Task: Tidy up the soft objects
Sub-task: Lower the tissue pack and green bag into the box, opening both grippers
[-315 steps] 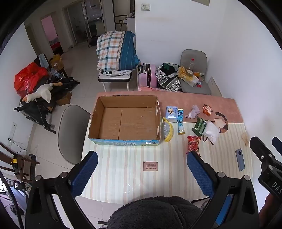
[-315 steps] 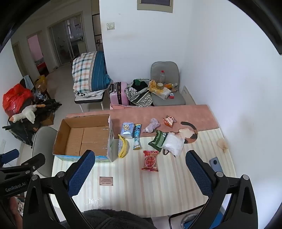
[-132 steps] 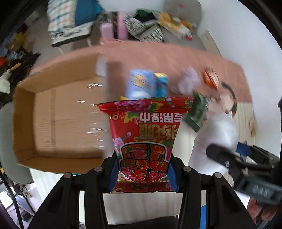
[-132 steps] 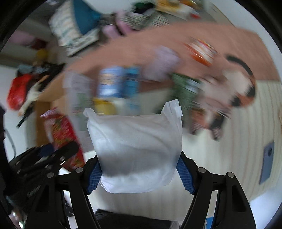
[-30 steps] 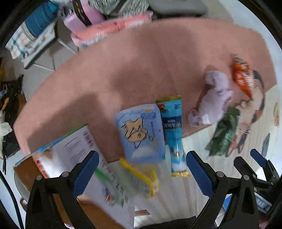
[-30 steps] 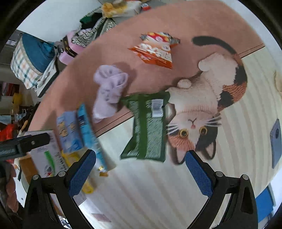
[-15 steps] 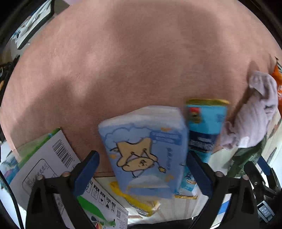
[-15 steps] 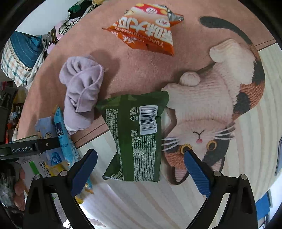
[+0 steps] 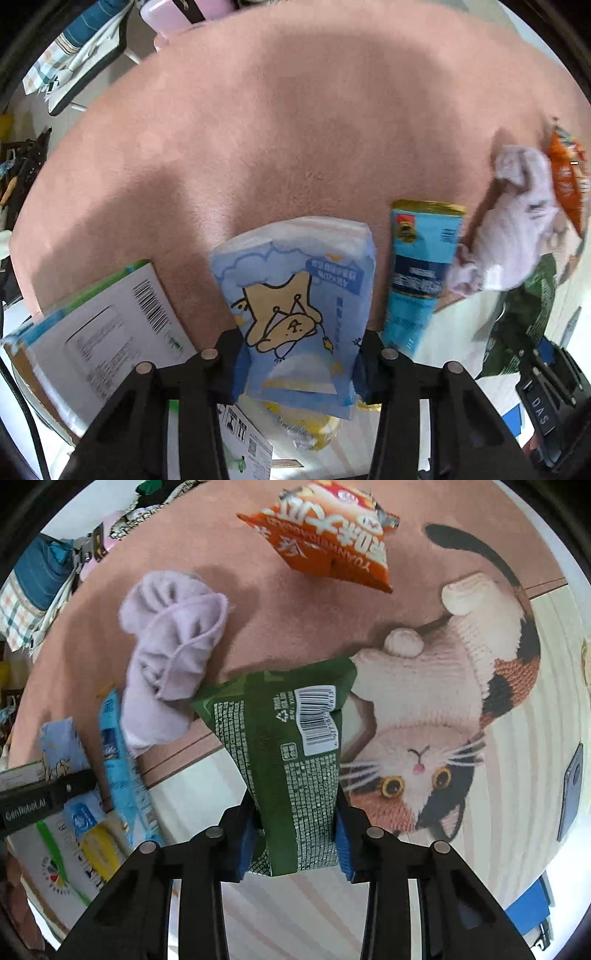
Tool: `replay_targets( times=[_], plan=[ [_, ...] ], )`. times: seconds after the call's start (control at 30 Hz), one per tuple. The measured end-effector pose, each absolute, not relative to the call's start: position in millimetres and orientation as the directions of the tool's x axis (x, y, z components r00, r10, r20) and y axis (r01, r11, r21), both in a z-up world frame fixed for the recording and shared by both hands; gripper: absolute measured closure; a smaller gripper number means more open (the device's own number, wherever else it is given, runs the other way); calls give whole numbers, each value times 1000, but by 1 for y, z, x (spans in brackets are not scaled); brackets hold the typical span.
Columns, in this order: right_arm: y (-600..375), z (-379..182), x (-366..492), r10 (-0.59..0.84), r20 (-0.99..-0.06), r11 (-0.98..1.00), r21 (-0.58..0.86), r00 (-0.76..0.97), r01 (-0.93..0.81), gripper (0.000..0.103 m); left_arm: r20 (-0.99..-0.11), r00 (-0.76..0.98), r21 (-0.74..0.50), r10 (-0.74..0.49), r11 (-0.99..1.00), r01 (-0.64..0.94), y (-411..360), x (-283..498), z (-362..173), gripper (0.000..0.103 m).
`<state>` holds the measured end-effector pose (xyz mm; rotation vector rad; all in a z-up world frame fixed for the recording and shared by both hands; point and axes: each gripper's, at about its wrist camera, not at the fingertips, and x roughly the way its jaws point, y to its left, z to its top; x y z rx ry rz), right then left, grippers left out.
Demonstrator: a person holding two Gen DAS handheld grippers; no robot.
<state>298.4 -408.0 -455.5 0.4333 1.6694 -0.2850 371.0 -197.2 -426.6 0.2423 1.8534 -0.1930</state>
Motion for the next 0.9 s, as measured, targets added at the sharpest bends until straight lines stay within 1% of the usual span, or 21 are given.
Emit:
replay_targets(
  times=[0.17, 0.3, 0.4, 0.53, 0.6, 0.7, 0.8, 0.9],
  plan=[
    [-385, -412, 282, 127, -992, 912, 110, -18, 395, 66, -980, -196, -63, -13, 966, 250, -183, 354, -375, 62],
    [-350, -376, 267, 160, -986, 929, 164, 39, 333, 66, -988, -109, -129, -106, 963, 235, -155, 321, -321, 62],
    [-322, -349, 257, 198, -978, 938, 210, 70, 276, 66, -987, -45, -159, -153, 963, 216, -136, 313, -278, 62],
    [-285, -305, 239, 257, -962, 945, 270, 92, 184, 66, -984, 19, -171, -177, 970, 171, -73, 283, -243, 62],
    [-239, -288, 237, 290, -952, 946, 300, 95, 122, 66, -984, 38, -166, -172, 977, 132, -39, 276, -232, 62],
    [-184, -277, 234, 314, -946, 946, 319, 80, 53, 66, -990, 53, -129, -133, 989, 69, 22, 271, -228, 62],
    [-130, -283, 237, 307, -950, 952, 308, 54, -6, 66, -997, 36, -68, -68, 998, 4, 77, 279, -247, 62],
    [-88, -305, 241, 296, -955, 955, 296, 7, -28, 66, -1000, -19, -24, -25, 998, -52, 121, 293, -275, 62]
  ],
)
